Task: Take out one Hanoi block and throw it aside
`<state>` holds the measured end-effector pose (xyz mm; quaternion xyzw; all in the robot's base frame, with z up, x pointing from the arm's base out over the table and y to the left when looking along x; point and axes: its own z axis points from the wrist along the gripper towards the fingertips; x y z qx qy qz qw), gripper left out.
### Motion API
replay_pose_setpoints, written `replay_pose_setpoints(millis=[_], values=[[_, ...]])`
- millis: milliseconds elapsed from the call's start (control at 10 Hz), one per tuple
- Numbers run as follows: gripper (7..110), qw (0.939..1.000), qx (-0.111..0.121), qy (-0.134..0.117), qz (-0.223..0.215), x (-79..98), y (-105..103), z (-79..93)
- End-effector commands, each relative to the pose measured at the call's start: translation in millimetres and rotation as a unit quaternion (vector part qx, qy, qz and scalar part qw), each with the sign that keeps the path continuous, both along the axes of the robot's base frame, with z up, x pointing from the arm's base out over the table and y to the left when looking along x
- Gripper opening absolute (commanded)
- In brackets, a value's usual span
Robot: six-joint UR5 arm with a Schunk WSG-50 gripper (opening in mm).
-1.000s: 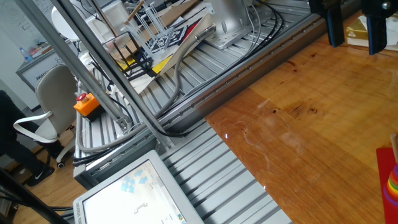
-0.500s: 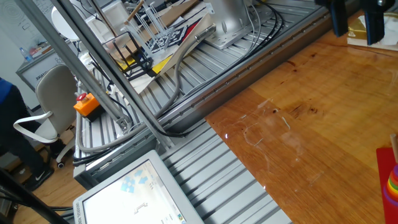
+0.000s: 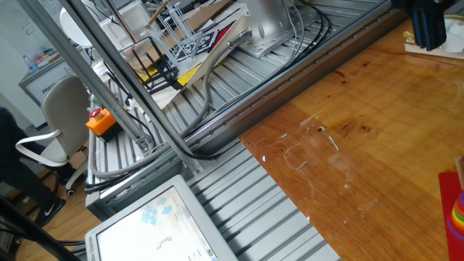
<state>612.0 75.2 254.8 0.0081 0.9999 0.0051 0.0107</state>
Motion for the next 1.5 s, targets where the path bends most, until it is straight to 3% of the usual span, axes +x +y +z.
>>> replay_pose_setpoints(millis=[0,400,700,1200,1400], values=[[7,0.9999,0.002,-0.007,-0.015,3.6,0.3,1.3],[7,0.9999,-0.007,-0.012,-0.006,5.8,-3.9,1.4],[7,0.9999,0.005,-0.012,0.000,5.8,2.2,1.4],[7,1.0000,0.000,-0.008,0.002,3.7,-0.4,1.3],[7,1.0000,0.000,-0.005,0.006,11.9,3.6,1.6]])
